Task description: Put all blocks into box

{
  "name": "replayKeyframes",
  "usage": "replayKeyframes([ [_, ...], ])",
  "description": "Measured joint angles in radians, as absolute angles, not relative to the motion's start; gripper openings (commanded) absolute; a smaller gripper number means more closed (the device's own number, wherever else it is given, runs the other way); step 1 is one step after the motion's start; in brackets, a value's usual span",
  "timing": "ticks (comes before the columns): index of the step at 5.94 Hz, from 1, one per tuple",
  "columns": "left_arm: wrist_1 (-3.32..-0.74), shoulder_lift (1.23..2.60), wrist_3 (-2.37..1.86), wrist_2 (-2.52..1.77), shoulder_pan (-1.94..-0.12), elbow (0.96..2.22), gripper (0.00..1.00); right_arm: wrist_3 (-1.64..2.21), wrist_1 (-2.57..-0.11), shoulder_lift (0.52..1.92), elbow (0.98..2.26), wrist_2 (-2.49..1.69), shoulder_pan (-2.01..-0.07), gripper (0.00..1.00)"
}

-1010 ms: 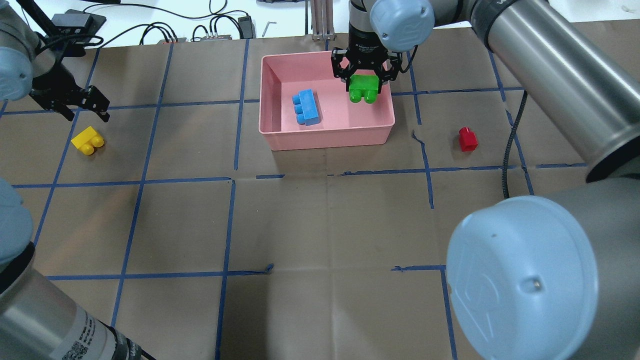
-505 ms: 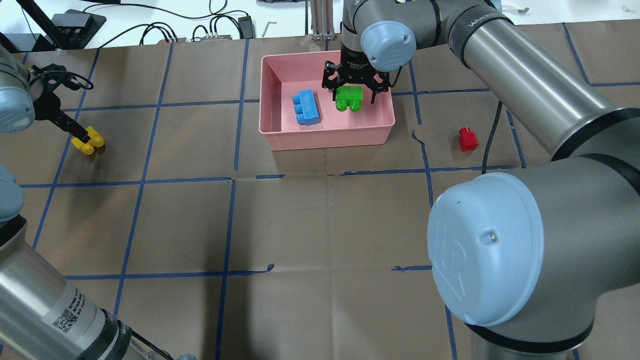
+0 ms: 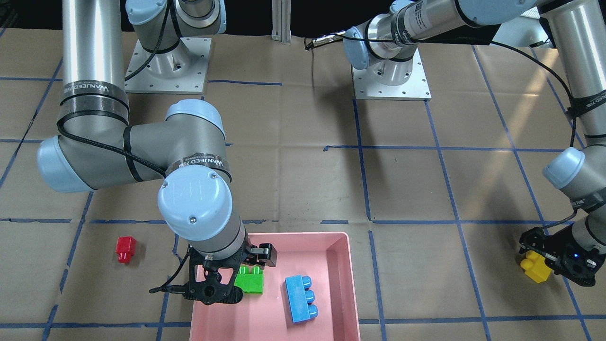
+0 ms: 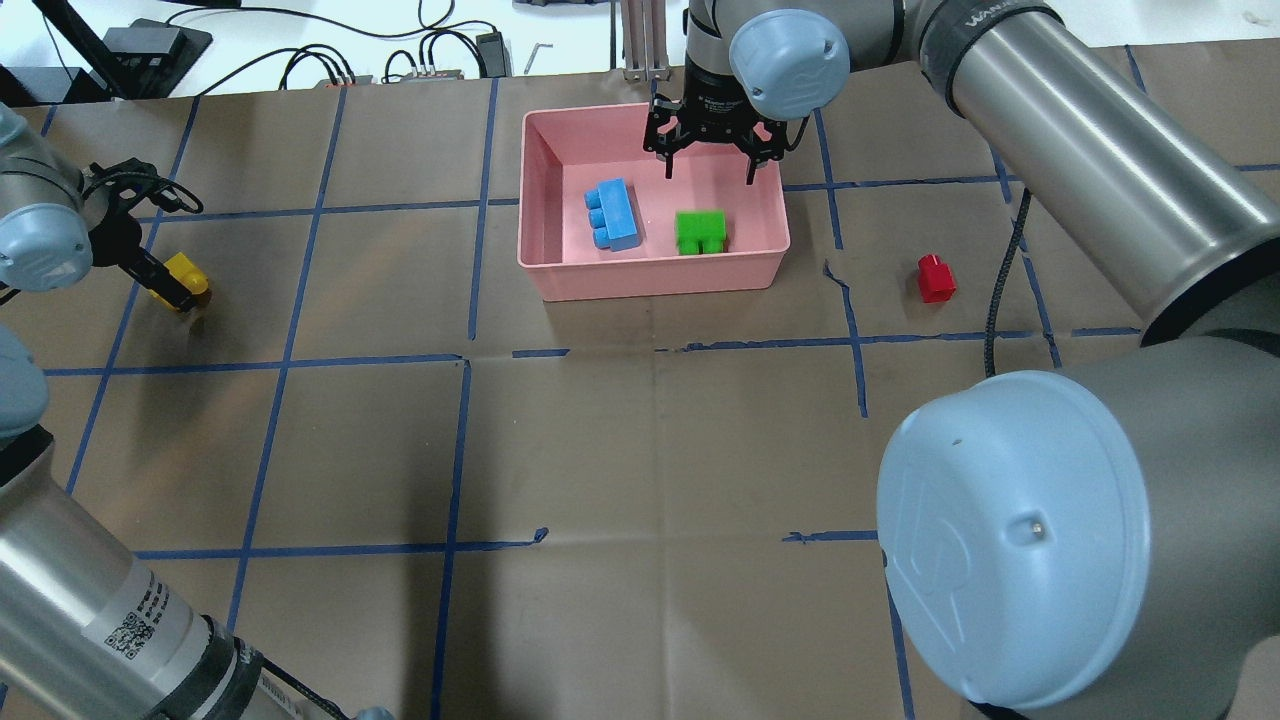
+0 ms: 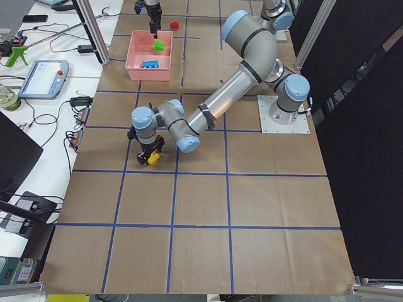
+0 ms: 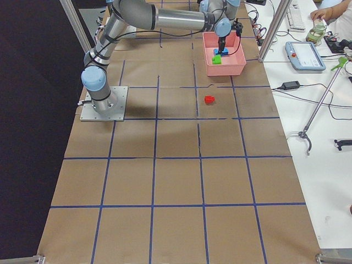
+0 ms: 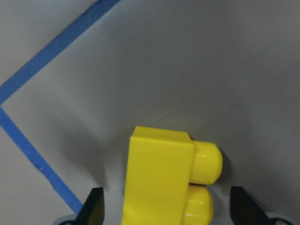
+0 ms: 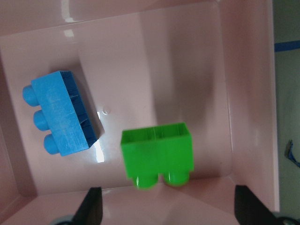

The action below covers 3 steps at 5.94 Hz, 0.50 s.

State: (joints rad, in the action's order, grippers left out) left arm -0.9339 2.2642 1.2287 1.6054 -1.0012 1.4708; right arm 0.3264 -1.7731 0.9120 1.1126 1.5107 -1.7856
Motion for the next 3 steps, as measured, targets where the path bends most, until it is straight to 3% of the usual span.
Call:
replayKeyframes([
  [1,-0.932,2.268,1.23,1.606,-1.002,1.471,0.29,0.327,-1.771,0.916,1.113,1.511,-1.786,1.0],
  [2,-0.93,2.269,1.232,1.607,-1.002,1.468,0.18,0.325,-1.761,0.924,1.113,1.513,-1.781,1.0],
  [3,-0.931,2.269,1.233,1.606,-1.001,1.458,0.16,0.303,-1.738,0.947,1.116,1.519,-1.762,1.0],
])
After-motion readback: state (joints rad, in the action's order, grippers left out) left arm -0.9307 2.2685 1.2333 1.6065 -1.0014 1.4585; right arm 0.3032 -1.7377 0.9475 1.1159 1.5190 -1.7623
